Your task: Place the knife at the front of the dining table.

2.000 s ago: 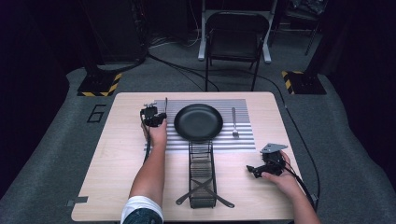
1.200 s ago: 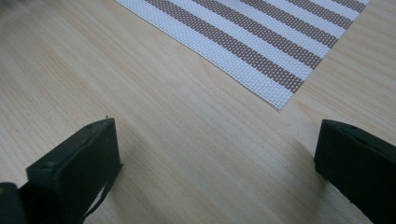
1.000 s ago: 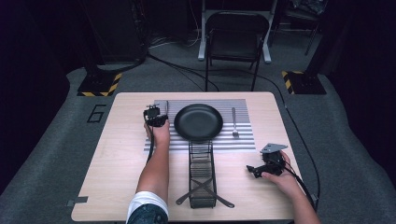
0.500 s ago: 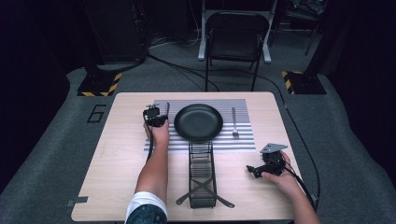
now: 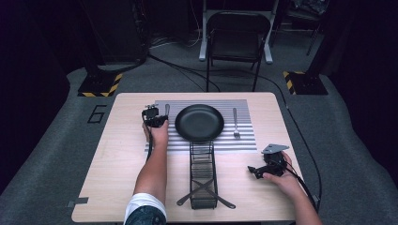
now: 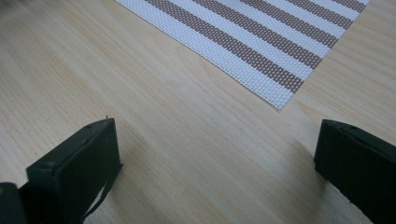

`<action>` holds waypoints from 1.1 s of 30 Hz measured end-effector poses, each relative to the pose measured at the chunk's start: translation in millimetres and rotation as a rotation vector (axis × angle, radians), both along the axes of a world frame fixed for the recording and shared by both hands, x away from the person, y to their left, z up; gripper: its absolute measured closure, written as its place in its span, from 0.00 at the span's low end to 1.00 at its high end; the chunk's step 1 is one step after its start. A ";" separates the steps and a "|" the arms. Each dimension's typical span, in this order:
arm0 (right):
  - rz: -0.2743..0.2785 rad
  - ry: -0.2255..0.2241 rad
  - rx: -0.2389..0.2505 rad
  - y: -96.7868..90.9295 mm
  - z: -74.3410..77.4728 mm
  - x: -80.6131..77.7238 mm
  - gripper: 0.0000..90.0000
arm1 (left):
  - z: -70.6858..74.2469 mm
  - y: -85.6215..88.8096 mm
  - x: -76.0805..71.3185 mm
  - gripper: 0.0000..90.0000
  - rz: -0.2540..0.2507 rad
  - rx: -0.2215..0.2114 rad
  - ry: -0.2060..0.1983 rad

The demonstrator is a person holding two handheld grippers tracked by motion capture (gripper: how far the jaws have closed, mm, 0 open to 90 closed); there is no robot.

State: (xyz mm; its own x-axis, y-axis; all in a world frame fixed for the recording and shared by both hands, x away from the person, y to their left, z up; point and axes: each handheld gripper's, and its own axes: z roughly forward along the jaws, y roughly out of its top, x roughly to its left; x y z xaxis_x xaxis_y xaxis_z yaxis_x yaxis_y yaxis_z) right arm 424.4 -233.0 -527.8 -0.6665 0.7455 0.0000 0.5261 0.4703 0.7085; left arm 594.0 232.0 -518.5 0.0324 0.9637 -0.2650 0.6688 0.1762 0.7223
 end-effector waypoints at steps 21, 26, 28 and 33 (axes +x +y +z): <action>0.000 0.000 0.000 0.0 0.0 0.0 0.00 | 53.9 17.8 -25.3 0.60 -0.136 -0.020 -0.082; 0.000 0.000 0.000 0.0 0.0 0.0 0.00 | 70.0 23.3 -39.1 0.60 -0.183 -0.015 -0.108; 0.000 0.000 0.000 0.0 0.0 0.0 0.00 | 74.8 24.0 -44.4 0.60 -0.203 -0.003 -0.112; 0.000 0.000 0.000 0.0 0.0 0.0 0.00 | 84.7 25.1 -60.0 0.59 -0.262 0.026 -0.124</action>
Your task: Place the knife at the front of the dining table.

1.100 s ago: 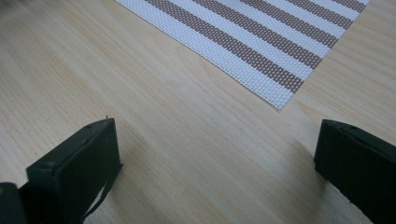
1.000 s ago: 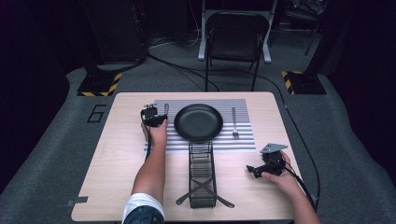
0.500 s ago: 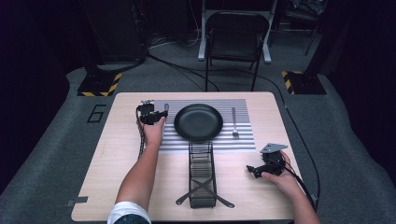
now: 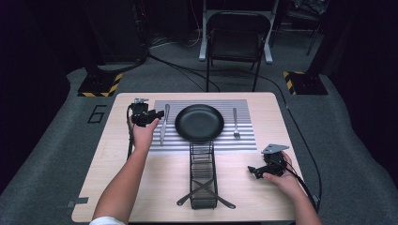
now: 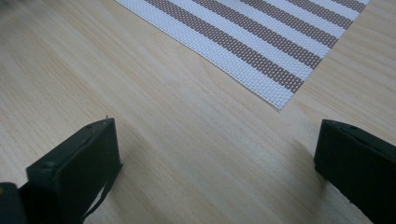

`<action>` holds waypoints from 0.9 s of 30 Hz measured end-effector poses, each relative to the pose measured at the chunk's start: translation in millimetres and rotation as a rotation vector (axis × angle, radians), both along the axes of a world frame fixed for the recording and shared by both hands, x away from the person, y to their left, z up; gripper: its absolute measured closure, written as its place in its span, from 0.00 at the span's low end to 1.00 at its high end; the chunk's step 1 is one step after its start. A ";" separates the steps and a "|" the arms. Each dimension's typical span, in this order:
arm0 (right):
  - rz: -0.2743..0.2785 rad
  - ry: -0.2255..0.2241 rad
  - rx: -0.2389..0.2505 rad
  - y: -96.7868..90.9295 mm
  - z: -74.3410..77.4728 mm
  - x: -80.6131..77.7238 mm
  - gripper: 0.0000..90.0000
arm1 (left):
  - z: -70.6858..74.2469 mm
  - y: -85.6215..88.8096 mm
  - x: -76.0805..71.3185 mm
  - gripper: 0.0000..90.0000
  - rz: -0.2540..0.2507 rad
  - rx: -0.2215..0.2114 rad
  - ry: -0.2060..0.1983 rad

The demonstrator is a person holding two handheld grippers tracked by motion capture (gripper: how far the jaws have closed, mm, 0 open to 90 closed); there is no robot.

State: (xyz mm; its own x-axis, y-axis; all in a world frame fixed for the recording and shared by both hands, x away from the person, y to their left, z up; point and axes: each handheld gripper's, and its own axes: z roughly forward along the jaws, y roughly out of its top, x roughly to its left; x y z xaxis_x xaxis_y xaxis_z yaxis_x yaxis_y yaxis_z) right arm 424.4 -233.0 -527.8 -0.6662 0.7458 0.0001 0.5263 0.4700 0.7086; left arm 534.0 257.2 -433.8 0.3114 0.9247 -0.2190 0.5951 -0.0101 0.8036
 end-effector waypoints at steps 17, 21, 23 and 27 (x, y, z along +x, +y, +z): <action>0.000 0.000 0.000 0.0 0.0 0.0 0.00 | 5.0 -0.7 -60.3 0.57 -0.145 0.092 -0.033; 0.000 0.000 0.000 0.0 0.0 0.0 0.00 | 3.3 0.6 -75.1 0.56 -0.179 0.102 -0.034; 0.000 0.000 0.000 0.0 0.0 0.0 0.00 | 2.5 2.1 -82.7 0.56 -0.189 0.104 -0.040; 0.000 0.000 0.000 0.0 0.0 0.0 0.00 | 0.4 8.0 -96.2 0.54 -0.197 0.108 -0.044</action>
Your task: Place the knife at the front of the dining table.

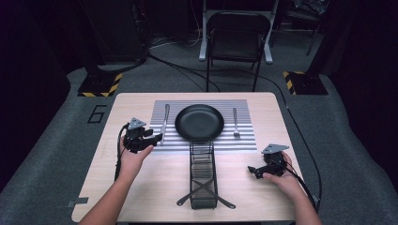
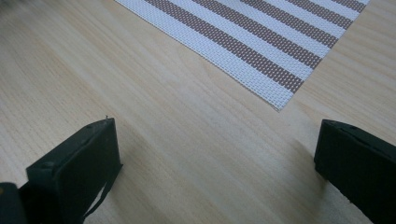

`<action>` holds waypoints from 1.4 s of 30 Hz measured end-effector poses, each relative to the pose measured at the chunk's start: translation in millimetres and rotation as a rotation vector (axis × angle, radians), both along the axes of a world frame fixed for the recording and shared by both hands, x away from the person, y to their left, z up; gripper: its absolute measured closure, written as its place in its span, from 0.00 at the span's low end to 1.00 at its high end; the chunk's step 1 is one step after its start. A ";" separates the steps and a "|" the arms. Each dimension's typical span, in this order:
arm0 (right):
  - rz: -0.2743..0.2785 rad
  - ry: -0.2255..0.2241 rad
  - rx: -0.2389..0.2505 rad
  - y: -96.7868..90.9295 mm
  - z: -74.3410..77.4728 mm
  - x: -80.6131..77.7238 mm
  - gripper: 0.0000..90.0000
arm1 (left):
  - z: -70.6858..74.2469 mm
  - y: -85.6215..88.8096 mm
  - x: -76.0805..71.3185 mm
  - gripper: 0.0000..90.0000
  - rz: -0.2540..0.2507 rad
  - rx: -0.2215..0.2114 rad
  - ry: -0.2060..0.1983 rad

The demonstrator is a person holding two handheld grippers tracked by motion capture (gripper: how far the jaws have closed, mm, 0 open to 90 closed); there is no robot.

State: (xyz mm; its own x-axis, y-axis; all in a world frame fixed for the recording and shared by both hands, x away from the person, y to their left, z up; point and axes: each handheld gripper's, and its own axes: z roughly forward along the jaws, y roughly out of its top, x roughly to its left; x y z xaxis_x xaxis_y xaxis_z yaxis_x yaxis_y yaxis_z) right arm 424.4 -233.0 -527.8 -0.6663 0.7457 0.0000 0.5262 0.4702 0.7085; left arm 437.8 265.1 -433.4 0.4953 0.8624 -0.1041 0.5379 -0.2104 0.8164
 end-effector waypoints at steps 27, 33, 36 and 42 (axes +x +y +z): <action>0.000 0.000 0.000 0.0 0.0 -0.1 0.00 | -77.8 45.7 -34.5 0.47 0.033 0.031 0.110; 0.000 0.000 0.000 0.1 0.0 -0.1 0.00 | -84.1 54.7 -33.9 0.47 0.098 0.080 0.102; -0.001 0.000 0.000 0.1 0.0 -0.1 0.00 | -86.2 58.7 -33.8 0.46 0.131 0.109 0.089; -0.001 0.000 0.000 0.1 0.0 -0.1 0.00 | -89.3 62.4 -33.5 0.44 0.172 0.129 0.064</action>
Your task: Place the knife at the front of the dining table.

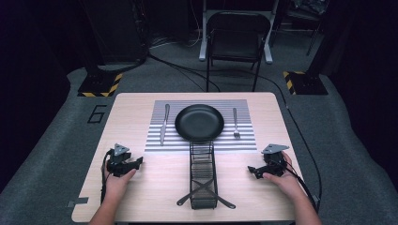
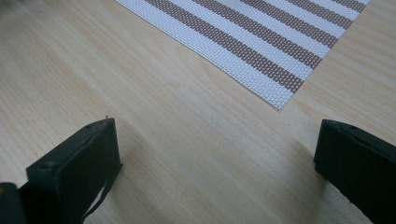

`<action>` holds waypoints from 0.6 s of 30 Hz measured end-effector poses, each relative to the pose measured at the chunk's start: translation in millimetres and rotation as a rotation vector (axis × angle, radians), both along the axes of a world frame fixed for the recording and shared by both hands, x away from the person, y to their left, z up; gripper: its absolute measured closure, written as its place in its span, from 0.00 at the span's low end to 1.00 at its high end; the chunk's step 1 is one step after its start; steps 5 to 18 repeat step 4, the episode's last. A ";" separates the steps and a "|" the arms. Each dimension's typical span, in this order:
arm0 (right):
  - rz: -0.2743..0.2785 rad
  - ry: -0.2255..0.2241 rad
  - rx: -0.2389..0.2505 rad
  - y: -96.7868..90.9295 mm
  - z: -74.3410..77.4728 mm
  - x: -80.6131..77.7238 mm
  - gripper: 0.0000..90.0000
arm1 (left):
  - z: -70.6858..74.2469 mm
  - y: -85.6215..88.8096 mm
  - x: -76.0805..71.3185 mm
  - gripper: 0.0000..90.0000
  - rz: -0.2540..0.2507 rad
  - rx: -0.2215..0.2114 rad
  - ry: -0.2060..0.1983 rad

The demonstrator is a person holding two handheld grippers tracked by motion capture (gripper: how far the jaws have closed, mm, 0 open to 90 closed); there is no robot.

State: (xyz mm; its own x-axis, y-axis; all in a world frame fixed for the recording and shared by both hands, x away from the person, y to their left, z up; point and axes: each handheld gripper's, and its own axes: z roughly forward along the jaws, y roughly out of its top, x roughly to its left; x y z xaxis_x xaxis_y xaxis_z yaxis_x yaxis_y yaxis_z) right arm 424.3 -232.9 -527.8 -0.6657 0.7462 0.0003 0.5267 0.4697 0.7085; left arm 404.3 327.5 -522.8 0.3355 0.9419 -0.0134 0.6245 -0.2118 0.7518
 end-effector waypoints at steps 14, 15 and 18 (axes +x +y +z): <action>0.000 0.000 0.000 0.0 0.0 0.0 0.00 | -2.4 0.1 0.6 0.43 0.004 0.011 -0.002; 0.000 0.000 0.000 0.0 0.0 0.0 0.00 | -2.4 0.1 0.6 0.43 0.004 0.011 -0.002; 0.000 0.000 0.000 0.0 0.0 0.0 0.00 | -2.4 0.1 0.6 0.43 0.004 0.011 -0.002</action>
